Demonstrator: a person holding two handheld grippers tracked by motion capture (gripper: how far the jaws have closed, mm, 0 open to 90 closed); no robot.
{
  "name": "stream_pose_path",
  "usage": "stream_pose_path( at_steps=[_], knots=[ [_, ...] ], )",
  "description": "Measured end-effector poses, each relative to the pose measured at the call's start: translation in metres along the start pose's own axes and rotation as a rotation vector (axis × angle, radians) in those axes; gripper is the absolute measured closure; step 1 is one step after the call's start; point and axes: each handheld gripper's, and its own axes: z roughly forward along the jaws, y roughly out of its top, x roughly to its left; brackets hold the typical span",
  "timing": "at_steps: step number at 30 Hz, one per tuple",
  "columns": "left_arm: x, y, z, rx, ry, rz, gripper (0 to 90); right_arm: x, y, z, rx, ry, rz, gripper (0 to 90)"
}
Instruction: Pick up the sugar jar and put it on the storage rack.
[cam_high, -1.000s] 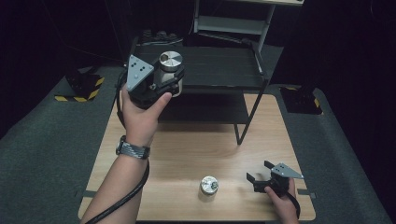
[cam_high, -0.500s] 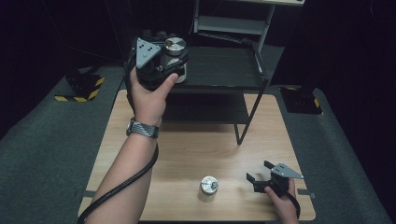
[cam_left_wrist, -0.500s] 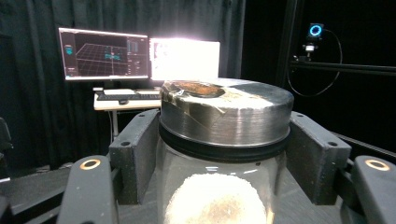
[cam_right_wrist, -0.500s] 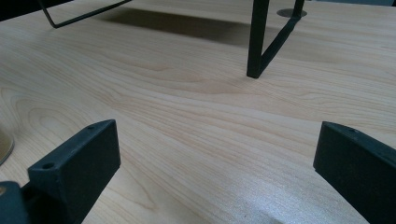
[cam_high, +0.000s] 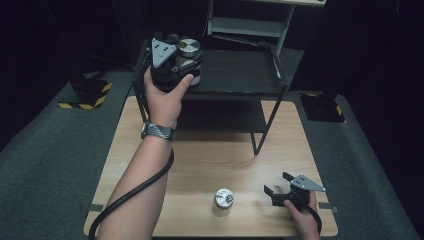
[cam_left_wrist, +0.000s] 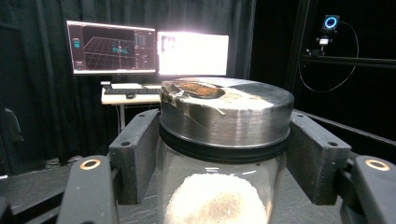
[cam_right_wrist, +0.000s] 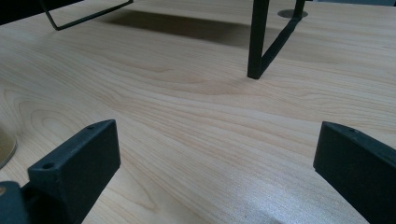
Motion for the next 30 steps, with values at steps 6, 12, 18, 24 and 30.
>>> stream_pose_path(
  at_steps=[6,12,18,24,30],
  knots=[
    [-0.001,-0.001,0.005,0.0,0.005,0.011,32.3,0.001,0.0,0.0,0.001,-0.001,0.001,0.2],
    [-0.002,-0.004,0.01,0.006,0.009,0.017,32.2,0.0,0.0,0.0,-0.002,0.001,0.003,0.2],
    [-0.002,-0.005,0.011,0.001,0.009,0.015,32.1,-0.001,-0.001,0.0,-0.003,0.003,0.002,0.2],
    [-0.001,-0.007,0.011,-0.005,0.01,0.005,31.8,0.0,-0.001,0.0,-0.003,0.002,0.002,0.2],
    [0.0,-0.007,0.01,-0.005,0.006,0.002,31.8,-0.001,-0.001,0.0,-0.004,0.002,0.003,0.2]
  ],
)
